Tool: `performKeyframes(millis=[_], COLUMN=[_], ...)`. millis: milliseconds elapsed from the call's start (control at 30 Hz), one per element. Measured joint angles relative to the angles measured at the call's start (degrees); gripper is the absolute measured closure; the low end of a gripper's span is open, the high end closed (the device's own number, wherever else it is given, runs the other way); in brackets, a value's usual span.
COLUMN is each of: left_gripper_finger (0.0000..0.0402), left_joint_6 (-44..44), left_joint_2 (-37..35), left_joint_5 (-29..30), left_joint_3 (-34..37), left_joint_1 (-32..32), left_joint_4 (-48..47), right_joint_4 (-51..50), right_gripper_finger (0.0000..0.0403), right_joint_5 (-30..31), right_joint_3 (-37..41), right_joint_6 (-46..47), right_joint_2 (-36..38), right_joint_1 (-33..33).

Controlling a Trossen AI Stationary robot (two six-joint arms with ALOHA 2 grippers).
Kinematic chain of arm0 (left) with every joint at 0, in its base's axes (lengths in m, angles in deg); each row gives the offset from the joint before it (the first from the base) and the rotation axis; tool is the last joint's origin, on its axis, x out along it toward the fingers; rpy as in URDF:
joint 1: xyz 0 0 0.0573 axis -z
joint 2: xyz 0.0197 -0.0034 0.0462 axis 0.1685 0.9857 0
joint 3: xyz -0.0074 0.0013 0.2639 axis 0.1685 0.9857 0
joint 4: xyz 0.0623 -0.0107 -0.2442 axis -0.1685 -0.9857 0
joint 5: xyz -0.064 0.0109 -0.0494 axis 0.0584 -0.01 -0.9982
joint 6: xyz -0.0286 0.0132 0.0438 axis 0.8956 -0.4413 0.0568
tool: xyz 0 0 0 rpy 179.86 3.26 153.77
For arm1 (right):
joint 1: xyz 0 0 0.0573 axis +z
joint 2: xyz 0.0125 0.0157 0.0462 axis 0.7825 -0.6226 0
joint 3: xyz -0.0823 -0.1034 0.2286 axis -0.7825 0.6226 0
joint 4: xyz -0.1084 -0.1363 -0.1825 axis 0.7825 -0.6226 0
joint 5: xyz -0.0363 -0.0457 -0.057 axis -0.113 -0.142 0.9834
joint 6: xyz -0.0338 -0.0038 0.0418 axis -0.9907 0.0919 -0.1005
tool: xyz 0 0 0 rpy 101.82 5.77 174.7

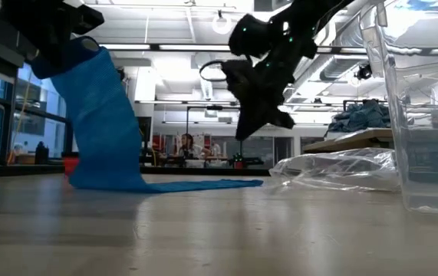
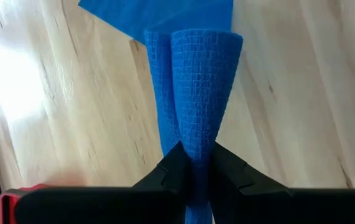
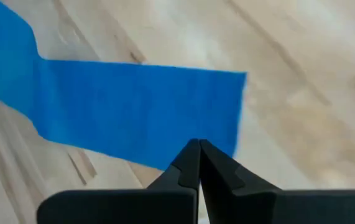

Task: Roll bandage
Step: Roll the blue bandage

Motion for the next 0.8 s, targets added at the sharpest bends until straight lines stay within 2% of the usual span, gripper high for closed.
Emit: performKeyframes(millis=[100, 333, 467, 800], left_gripper_finger=[0.0368, 0.0368, 0.0368, 0.0368], left_joint_6=[0.7, 4.0, 3.6, 10.2], left_joint_2=[0.1, 0.2, 0.2, 0.7], left_joint_5=[-0.1, -0.2, -0.1, -3.2], left_joint_3=[0.0, 0.0, 0.0, 2.7], left_joint_1=[0.2, 1.0, 1.0, -2.1], left_joint_4=[0.1, 0.4, 0.9, 4.4], right_joint_4=[3.4, 8.5, 7.4, -0.3], right_gripper_finger=[0.0403, 0.0403, 0.0403, 0.0403], right_joint_5=[-2.1, -2.7, -2.1, -0.1], right_joint_3=[0.1, 0.1, 0.1, -0.1], right_joint_6=[1.5, 4.3, 4.2, 2.3], right_joint_2=[-3.4, -8.7, -10.1, -9.3], right_joint_1=[0.8, 1.1, 0.5, -0.1])
